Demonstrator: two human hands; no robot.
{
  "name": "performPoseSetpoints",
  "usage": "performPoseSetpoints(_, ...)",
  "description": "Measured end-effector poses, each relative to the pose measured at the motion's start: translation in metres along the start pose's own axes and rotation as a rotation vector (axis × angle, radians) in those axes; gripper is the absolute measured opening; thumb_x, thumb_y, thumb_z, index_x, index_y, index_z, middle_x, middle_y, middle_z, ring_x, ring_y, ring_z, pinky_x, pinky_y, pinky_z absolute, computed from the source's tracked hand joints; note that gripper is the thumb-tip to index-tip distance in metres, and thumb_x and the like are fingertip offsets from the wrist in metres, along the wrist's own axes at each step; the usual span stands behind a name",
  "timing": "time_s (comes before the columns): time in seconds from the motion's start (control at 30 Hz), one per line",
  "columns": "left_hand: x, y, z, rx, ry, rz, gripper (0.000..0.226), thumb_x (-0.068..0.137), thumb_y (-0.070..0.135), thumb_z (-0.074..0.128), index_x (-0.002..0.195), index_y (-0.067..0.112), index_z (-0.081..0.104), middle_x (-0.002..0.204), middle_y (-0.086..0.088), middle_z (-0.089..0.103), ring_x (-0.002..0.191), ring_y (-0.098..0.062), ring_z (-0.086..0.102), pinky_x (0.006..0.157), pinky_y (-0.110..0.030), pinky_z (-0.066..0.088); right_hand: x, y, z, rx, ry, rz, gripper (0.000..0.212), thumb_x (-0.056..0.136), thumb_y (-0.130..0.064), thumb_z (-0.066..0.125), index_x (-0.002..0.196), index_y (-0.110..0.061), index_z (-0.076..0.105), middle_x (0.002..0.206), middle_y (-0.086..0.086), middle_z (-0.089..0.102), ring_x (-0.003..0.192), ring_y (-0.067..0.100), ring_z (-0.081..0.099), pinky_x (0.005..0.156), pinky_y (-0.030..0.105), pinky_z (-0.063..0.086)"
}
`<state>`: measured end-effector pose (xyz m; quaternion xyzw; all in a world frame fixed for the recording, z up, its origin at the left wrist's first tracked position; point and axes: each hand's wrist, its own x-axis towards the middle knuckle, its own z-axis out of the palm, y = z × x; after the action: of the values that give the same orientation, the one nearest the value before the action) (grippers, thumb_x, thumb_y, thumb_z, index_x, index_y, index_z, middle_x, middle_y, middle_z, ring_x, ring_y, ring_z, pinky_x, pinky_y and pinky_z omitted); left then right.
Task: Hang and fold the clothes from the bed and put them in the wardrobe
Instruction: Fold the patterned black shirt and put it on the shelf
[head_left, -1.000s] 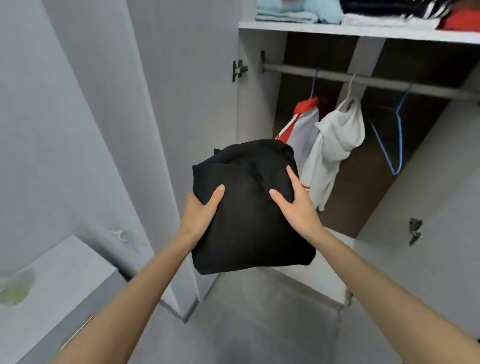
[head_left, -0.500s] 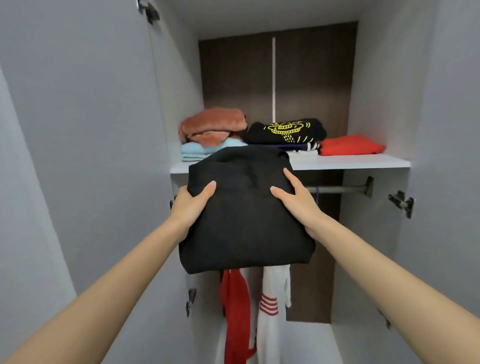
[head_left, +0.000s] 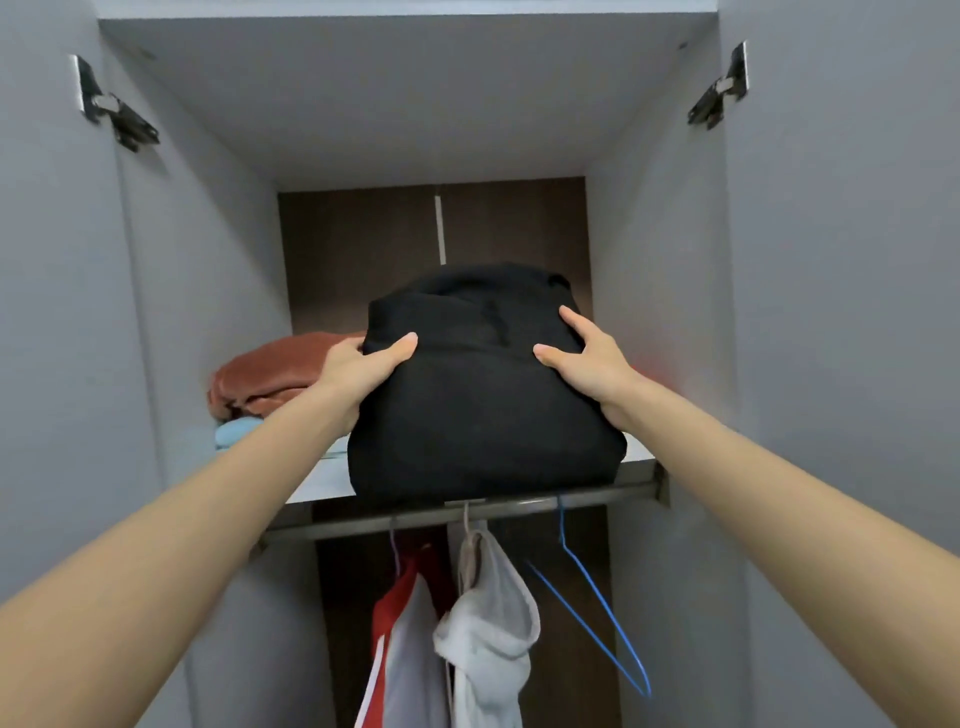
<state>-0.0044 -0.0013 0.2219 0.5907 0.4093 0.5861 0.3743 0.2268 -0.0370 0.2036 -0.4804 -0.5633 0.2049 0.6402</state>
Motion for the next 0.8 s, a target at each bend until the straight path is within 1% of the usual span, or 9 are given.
performPoseSetpoints(0.1, 0.037, 0.005, 0.023, -0.009, 0.014, -0.032, 0.040, 0.075, 0.032, 0.080, 0.105, 0.021, 0.057, 0.100, 0.000, 0.063, 0.081, -0.016, 0.062, 0.066, -0.028, 0.049, 0.051, 0.008, -0.013, -0.066, 0.016, -0.048, 0.067, 0.088, -0.015, 0.066, 0.146, -0.027, 0.036, 0.145, 0.001, 0.042, 0.124, 0.020, 0.049, 0.095, 0.027, 0.044)
performPoseSetpoints(0.2, 0.074, 0.005, 0.044, -0.068, 0.028, -0.040, 0.067, 0.074, 0.024, 0.081, 0.133, 0.023, 0.048, 0.124, -0.003, 0.060, 0.102, -0.026, 0.062, 0.081, -0.042, 0.054, 0.109, 0.010, -0.020, -0.214, 0.011, -0.132, 0.065, 0.089, -0.006, 0.061, 0.145, -0.028, 0.038, 0.147, 0.002, 0.041, 0.130, 0.023, 0.045, 0.106, 0.034, 0.041)
performPoseSetpoints(0.27, 0.094, 0.004, 0.057, -0.157, -0.002, -0.034, 0.092, 0.078, 0.015, 0.078, 0.149, 0.033, 0.022, 0.140, -0.002, 0.050, 0.107, -0.028, 0.060, 0.072, -0.042, 0.054, 0.146, 0.006, -0.021, -0.369, -0.006, -0.192, 0.068, 0.088, 0.000, 0.054, 0.146, -0.032, 0.036, 0.149, 0.001, 0.038, 0.133, 0.026, 0.041, 0.109, 0.039, 0.038)
performPoseSetpoints(0.37, 0.119, -0.002, 0.077, -0.247, -0.018, -0.042, 0.116, 0.082, 0.008, 0.073, 0.145, 0.044, -0.017, 0.148, 0.000, 0.038, 0.090, -0.023, 0.063, 0.054, -0.038, 0.054, 0.198, -0.006, -0.018, -0.553, -0.052, -0.262, 0.079, 0.084, 0.008, 0.044, 0.146, -0.040, 0.032, 0.150, 0.001, 0.039, 0.132, 0.029, 0.042, 0.108, 0.040, 0.039)
performPoseSetpoints(0.47, 0.138, -0.009, 0.093, -0.355, 0.022, -0.060, 0.115, 0.085, 0.016, 0.069, 0.140, 0.047, -0.026, 0.130, -0.004, 0.050, 0.078, -0.025, 0.066, 0.048, -0.039, 0.054, 0.242, -0.015, -0.006, -0.691, -0.123, -0.333, 0.085, 0.082, 0.009, 0.041, 0.145, -0.046, 0.030, 0.150, 0.005, 0.039, 0.130, 0.033, 0.043, 0.104, 0.043, 0.042)
performPoseSetpoints(0.6, 0.161, -0.022, 0.103, -0.440, 0.066, -0.126, 0.122, 0.079, 0.030, 0.076, 0.142, 0.042, -0.027, 0.093, -0.009, 0.060, 0.073, -0.031, 0.069, 0.060, -0.044, 0.057, 0.286, -0.020, 0.018, -0.846, -0.236, -0.426, 0.088, 0.080, 0.007, 0.039, 0.143, -0.054, 0.028, 0.152, 0.004, 0.035, 0.133, 0.034, 0.040, 0.102, 0.045, 0.043)
performPoseSetpoints(0.67, 0.170, -0.032, 0.100, -0.404, 0.065, -0.155, 0.119, 0.075, 0.032, 0.079, 0.147, 0.038, -0.017, 0.090, -0.015, 0.064, 0.074, -0.034, 0.071, 0.066, -0.044, 0.057, 0.301, -0.017, 0.035, -0.903, -0.273, -0.484, 0.090, 0.080, 0.008, 0.039, 0.143, -0.055, 0.027, 0.152, 0.003, 0.036, 0.134, 0.032, 0.039, 0.099, 0.042, 0.043)
performPoseSetpoints(0.73, 0.177, -0.042, 0.096, -0.383, 0.086, -0.189, 0.115, 0.071, 0.033, 0.081, 0.146, 0.038, -0.007, 0.093, -0.018, 0.068, 0.073, -0.034, 0.072, 0.070, -0.044, 0.058, 0.313, -0.011, 0.055, -0.940, -0.310, -0.524, 0.090, 0.082, 0.010, 0.038, 0.144, -0.054, 0.024, 0.153, 0.003, 0.035, 0.136, 0.031, 0.037, 0.102, 0.046, 0.038)
performPoseSetpoints(0.8, 0.181, -0.054, 0.091, -0.372, 0.121, -0.224, 0.118, 0.069, 0.034, 0.082, 0.143, 0.042, -0.009, 0.089, -0.019, 0.071, 0.073, -0.035, 0.072, 0.072, -0.044, 0.058, 0.322, 0.003, 0.076, -0.958, -0.376, -0.529, 0.091, 0.086, 0.013, 0.037, 0.145, -0.053, 0.020, 0.153, 0.004, 0.035, 0.138, 0.031, 0.034, 0.108, 0.050, 0.031)
